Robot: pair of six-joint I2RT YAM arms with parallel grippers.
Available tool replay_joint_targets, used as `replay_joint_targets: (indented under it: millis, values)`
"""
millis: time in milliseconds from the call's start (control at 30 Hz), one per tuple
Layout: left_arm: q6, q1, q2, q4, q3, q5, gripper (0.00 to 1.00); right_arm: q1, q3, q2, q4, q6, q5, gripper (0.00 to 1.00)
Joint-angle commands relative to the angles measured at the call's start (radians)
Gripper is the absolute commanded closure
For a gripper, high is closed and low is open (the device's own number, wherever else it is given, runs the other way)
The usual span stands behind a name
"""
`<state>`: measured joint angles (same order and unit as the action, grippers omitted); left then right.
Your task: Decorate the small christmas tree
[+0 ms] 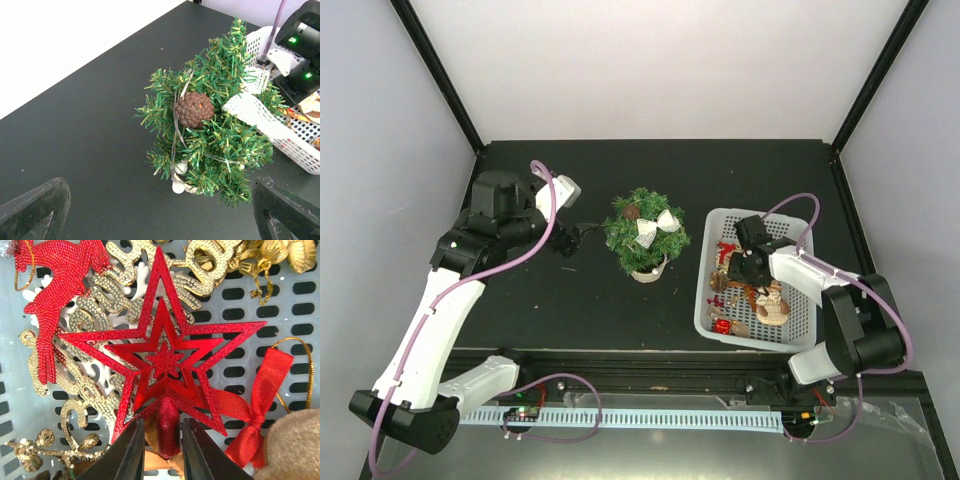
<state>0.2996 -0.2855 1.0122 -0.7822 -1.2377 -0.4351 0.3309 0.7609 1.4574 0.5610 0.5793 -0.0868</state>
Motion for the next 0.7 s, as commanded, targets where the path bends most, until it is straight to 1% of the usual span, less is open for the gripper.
replay_joint_targets:
  millis: [0, 400, 533, 667]
  values:
    - [-0.016, -0.005, -0.015, -0.007, -0.008, -0.009, 0.01, -0.007, 0.002, 0.024, -0.046, -0.004, 0.024, 0.76]
    - [-0.023, -0.004, -0.021, 0.001, -0.001, -0.014, 0.01, -0.012, -0.022, 0.076, -0.056, 0.001, 0.014, 0.78]
    - [-0.027, -0.004, -0.027, 0.009, 0.003, -0.013, 0.01, -0.015, -0.030, 0.084, -0.057, 0.004, 0.009, 0.82]
    - [-0.031, -0.004, -0.034, 0.020, 0.014, -0.013, 0.01, -0.018, -0.033, 0.048, -0.049, 0.017, -0.004, 0.84]
